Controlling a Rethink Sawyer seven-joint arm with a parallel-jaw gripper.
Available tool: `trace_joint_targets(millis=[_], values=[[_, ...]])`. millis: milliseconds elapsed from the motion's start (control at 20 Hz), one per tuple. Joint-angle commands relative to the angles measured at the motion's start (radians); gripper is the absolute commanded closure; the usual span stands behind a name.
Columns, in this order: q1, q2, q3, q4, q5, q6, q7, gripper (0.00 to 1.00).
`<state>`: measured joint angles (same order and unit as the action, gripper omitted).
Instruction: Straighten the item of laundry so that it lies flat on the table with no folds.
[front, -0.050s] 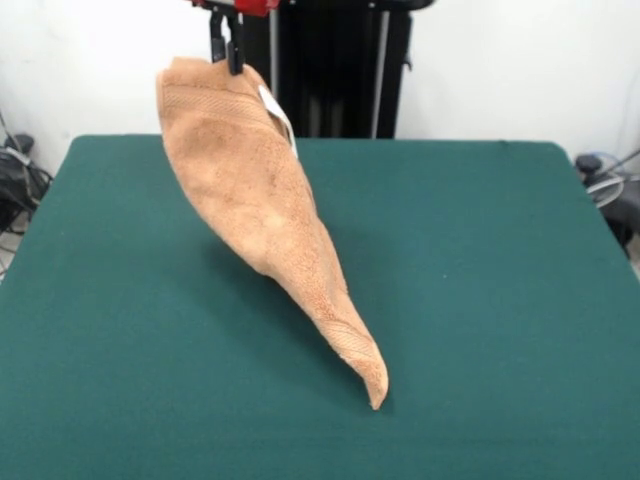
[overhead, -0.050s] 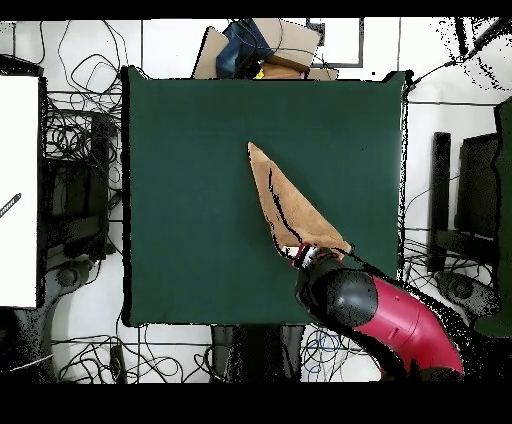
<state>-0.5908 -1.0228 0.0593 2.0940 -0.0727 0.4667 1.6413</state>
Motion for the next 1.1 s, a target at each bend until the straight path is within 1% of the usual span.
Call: trace_joint_targets(millis=[50,300,450,850,1000,1050,1100], values=[[0.003,-0.001,0.086,0.016,-0.017,0.071,0.005,1.0],[0.006,-0.001,0.085,0.001,-0.012,0.097,0.004,1.0],[-0.007,0.004,0.099,-0.016,-0.002,0.117,-0.011,1.0],[0.013,-0.004,0.086,-0.053,-0.005,0.166,0.003,1.0],[0.013,-0.007,0.085,-0.048,-0.001,0.146,0.013,1.0],[-0.003,-0.013,0.103,-0.028,0.021,0.103,0.015,1.0],[-0.035,-0.01,0.144,0.01,0.049,-0.008,0.023,1.0]])
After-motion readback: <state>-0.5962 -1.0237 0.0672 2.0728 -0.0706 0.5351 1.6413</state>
